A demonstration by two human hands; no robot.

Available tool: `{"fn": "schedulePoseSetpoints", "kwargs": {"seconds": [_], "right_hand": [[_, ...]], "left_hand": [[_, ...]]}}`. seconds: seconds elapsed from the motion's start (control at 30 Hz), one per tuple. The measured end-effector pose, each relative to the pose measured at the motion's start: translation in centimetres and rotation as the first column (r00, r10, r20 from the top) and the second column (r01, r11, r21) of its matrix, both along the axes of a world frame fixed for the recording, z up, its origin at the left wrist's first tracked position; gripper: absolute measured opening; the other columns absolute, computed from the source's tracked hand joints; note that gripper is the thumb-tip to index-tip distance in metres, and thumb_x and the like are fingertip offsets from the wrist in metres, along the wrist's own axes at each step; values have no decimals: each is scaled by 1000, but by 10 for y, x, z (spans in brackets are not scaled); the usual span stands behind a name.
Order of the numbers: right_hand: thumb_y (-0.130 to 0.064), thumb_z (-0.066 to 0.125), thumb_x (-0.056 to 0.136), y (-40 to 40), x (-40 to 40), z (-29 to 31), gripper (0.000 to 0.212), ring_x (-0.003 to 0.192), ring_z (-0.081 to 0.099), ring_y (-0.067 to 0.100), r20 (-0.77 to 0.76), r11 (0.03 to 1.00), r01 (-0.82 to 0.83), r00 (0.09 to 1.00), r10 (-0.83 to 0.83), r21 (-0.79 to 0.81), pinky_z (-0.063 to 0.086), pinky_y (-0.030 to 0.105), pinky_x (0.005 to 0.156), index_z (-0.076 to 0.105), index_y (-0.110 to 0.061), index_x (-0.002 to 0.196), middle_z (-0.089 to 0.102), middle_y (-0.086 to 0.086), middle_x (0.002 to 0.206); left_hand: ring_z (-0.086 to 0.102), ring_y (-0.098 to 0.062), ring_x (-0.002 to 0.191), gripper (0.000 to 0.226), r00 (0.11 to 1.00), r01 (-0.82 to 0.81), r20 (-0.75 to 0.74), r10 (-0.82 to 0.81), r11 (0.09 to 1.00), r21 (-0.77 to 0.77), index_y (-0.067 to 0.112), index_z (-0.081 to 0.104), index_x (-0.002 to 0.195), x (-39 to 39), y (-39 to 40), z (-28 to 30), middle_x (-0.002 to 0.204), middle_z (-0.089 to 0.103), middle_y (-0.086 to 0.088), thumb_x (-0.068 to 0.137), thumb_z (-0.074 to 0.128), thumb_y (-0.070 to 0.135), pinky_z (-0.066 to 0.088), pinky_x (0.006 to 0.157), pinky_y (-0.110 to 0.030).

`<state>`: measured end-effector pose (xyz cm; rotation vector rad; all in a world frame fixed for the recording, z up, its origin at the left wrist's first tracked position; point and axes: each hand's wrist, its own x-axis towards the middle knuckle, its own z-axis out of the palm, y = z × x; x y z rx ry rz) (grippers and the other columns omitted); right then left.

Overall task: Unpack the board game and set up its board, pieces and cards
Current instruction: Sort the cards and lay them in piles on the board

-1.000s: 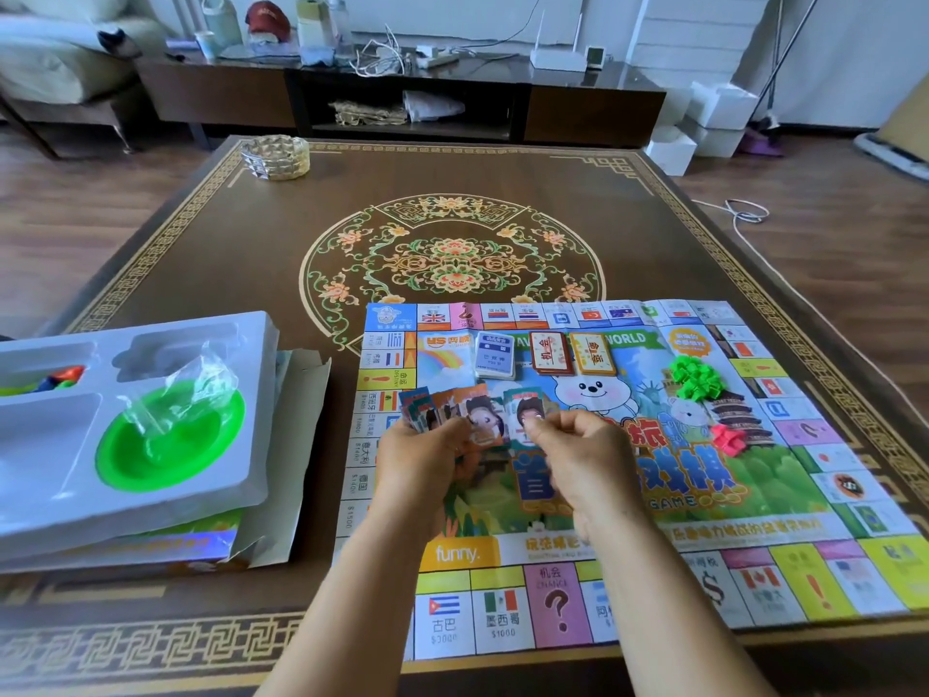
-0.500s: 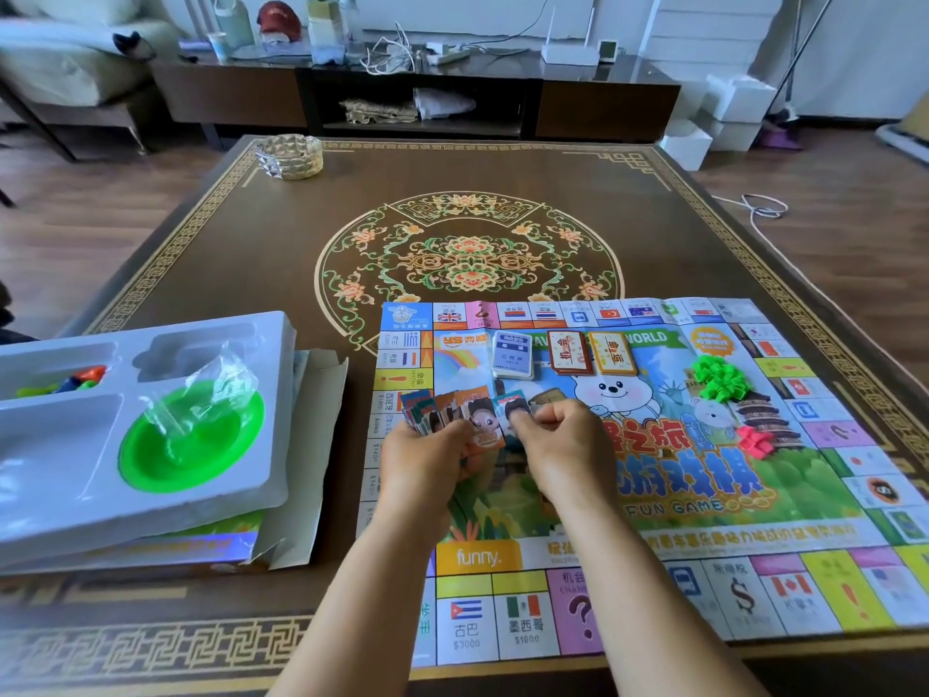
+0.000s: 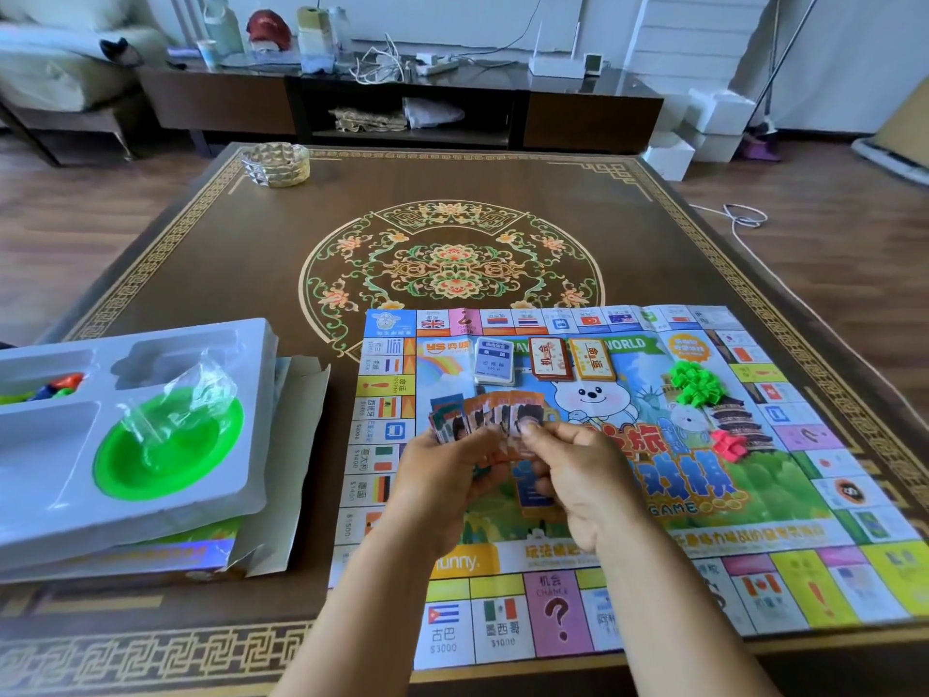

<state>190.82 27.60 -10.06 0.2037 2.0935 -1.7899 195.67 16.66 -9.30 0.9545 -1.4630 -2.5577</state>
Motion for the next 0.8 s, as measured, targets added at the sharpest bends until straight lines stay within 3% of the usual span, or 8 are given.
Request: {"fn": "schedulePoseSetpoints", "kwargs": {"seconds": [0.23, 0.53, 0.7, 0.8], "right_hand": [[-25, 70, 84, 12, -4, 0, 11, 51, 45, 11, 31, 998, 56, 998, -55, -39, 40, 22, 47, 67, -15, 80, 55, -3, 57], [-22, 72, 83, 15, 0, 1, 10, 60, 54, 11, 62, 991, 64, 996, -57, -114, 45, 24, 49, 66, -16, 76, 64, -1, 70], [-21, 69, 85, 16, -2, 3, 12, 55, 52, 10, 12, 987, 115, 993, -114, -108, 42, 21, 44, 65, -16, 75, 62, -3, 64], [-20, 69, 85, 16, -1, 4, 13, 55, 53, 9, -3, 988, 100, 995, -101, -119, 42, 21, 44, 67, -15, 74, 63, -3, 63]], "left_hand": [[66, -20, 73, 6, 1000, 4, -8, -3, 999, 41, 5, 66, 90, -3, 4, 0, 79, 71, -10, 88, 63, 9, 53, 53, -22], [68, -12, 66, 5, 998, 40, -42, -40, 999, 12, 10, 68, 82, -3, 9, -1, 72, 71, -5, 86, 65, 7, 55, 58, -20], [67, -17, 76, 7, 997, 47, -60, -43, 997, 69, 7, 67, 92, -4, 11, -2, 82, 72, -8, 89, 62, 12, 56, 58, -23], [68, -16, 70, 4, 998, 35, -52, -32, 998, 52, 6, 66, 88, -4, 12, -2, 76, 72, -6, 88, 62, 6, 56, 58, -22]]}}
